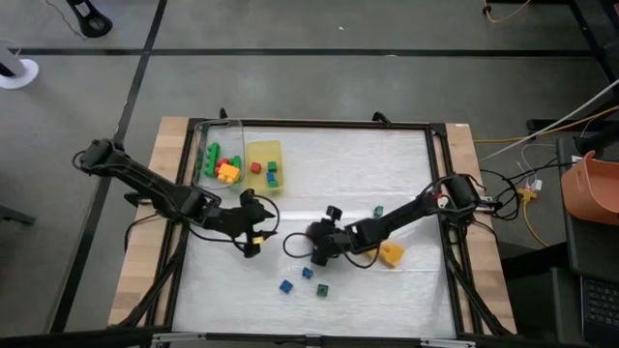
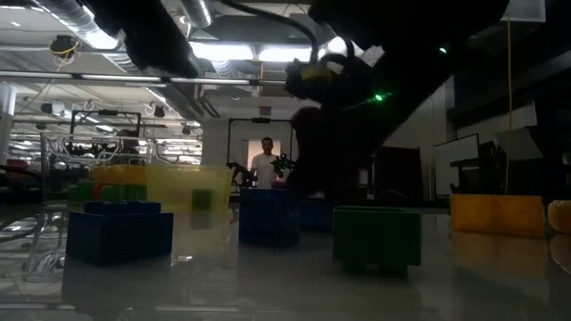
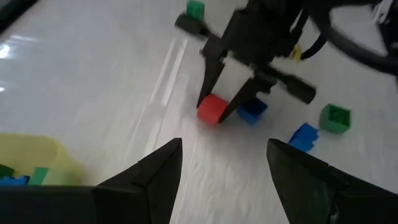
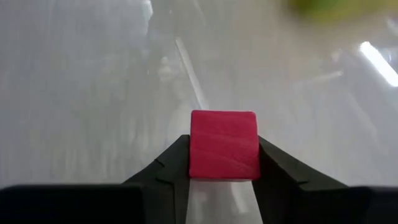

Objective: Sort blocks by size
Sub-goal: Put the small red game piece into the yellow bin

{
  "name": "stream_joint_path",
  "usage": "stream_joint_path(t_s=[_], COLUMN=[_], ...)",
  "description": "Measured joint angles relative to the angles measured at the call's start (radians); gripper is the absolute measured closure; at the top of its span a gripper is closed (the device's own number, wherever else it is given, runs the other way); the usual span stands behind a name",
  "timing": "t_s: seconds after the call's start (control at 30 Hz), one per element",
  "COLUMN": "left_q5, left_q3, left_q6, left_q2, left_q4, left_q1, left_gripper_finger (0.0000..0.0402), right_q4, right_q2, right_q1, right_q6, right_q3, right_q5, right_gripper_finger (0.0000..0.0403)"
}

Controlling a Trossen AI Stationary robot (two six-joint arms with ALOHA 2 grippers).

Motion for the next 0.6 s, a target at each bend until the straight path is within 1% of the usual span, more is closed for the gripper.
stream_joint_path(t_s=[0.17,0.27,0.37,0.5,0.6], left_q5=[-0.054,-0.068,-0.072,-0.081,-0.084], left_q3=[0.0,0.0,0.0,0.0,0.0], left_q6=[-0.028,-0.041,-0.045,-0.045,-0.051], left_q2=[-0.09,-0.129,-0.148,-0.152,-0.151], left_q4=[-0.029,-0.042,-0.041,-0.041,-0.041], left_q1=[-0.044,-0.07,-0.094,-0.115,-0.121], left_gripper_finger=[0.018,0.018,0.018,0.018,0.018], right_q4=[0.09,0.187,0.298,0.421,0.512], right_q2=[0.0,0.0,0.0,0.011,0.048], right_q1=[-0.073,-0.137,-0.22,-0.338,-0.409], right_q6=[-0.183,-0.304,-0.387,-0.382,-0.381], right_q3=[0.069,0.108,0.143,0.157,0.162], right_q5=[-0.004,-0.023,-0.103,-0.263,-0.372], right_gripper_finger=[0.0272,0.0272,0.0272,0.027,0.0265])
